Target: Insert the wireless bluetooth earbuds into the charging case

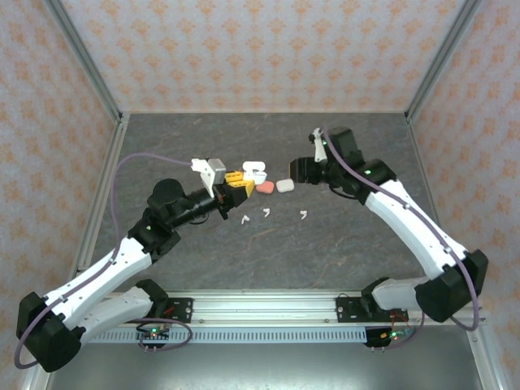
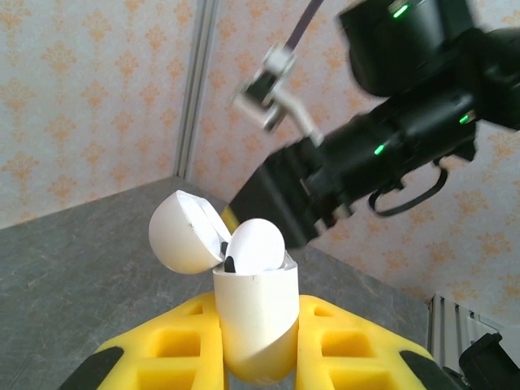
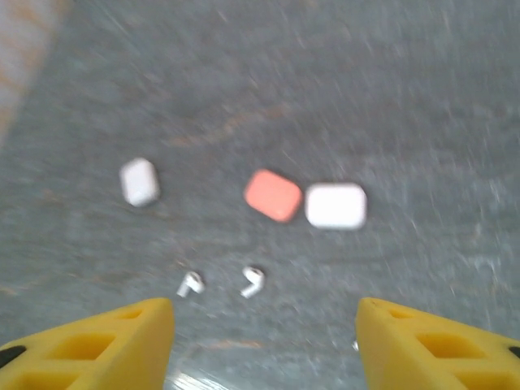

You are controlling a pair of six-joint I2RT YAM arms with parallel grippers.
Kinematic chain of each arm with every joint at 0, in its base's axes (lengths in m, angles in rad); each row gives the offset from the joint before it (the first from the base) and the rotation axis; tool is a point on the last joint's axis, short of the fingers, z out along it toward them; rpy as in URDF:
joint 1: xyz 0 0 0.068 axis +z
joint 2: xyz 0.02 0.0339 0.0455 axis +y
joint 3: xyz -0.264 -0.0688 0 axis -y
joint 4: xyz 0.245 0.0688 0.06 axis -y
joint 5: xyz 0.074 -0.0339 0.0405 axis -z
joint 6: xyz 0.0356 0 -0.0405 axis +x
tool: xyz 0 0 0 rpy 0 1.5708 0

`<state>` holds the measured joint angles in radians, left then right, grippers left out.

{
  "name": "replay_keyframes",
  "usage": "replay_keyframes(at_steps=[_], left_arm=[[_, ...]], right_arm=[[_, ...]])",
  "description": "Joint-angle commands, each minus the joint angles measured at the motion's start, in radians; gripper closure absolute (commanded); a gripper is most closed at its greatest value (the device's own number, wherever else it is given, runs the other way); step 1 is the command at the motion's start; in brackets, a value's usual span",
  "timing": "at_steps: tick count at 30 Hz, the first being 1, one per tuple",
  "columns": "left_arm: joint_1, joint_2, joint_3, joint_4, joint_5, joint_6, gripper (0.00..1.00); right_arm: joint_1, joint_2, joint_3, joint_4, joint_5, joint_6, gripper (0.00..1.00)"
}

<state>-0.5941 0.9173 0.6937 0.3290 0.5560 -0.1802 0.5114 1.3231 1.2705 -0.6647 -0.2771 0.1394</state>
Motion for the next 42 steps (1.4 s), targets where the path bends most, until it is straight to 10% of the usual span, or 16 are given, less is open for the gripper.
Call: replay_keyframes(at_steps=[1,21,42], left_arm=[[-0.004,-0.027,-0.014,-0.004,-0.028,0.024,1.00],[-0.004,-0.032,-0.005,-0.034,-0.037,0.036,1.00],[-0.004,-0.029,0.003,-0.042,-0.039,0.046,1.00]], right_arm=[[0.000,0.091,-0.062,-0.063,0.089,0.026,0.38],[0.001,0.455,-0.130,0.044,0.121,0.018,0.54],[0.001,0.483,-0.118,0.050,0.103,0.003,0.75]])
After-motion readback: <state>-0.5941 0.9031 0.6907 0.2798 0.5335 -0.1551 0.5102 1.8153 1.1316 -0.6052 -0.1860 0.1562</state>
